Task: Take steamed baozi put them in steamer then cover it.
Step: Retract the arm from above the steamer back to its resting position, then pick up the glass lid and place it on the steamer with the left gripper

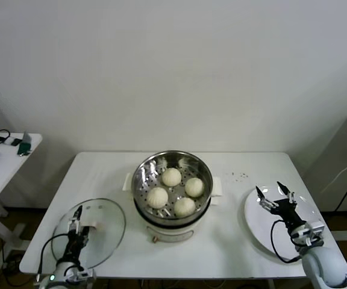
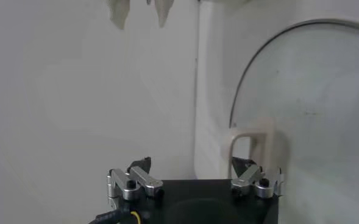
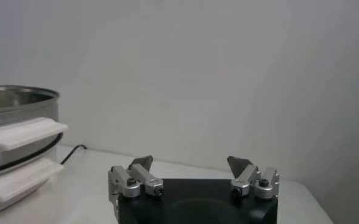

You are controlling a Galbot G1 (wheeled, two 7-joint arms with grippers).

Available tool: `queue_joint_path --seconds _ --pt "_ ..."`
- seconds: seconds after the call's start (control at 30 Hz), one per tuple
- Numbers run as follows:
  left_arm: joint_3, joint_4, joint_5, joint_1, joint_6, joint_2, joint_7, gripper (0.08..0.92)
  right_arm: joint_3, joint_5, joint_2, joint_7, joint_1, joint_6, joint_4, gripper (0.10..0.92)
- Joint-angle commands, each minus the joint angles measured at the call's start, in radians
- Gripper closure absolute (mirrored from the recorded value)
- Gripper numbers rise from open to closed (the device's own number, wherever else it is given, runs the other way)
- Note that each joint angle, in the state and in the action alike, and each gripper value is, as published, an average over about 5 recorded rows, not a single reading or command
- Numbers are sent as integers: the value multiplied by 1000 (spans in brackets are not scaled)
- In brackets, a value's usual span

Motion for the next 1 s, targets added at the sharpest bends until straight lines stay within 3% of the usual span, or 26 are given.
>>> queue_joint_path --seconds 0.03,0.23,0.8,1.0 --pt "5 48 -4 -48 -11 7 -17 177 -2 -32 12 -9 -3 4 -1 203" --pt "11 60 -3 -49 -18 8 -14 250 -7 -50 24 -14 -3 7 -3 203" --pt "11 18 -8 -28 -22 15 -13 744 -16 -78 42 -18 12 15 -14 203" --pt "15 -72 -28 14 11 31 -30 851 -12 -79 38 -19 16 17 -17 203"
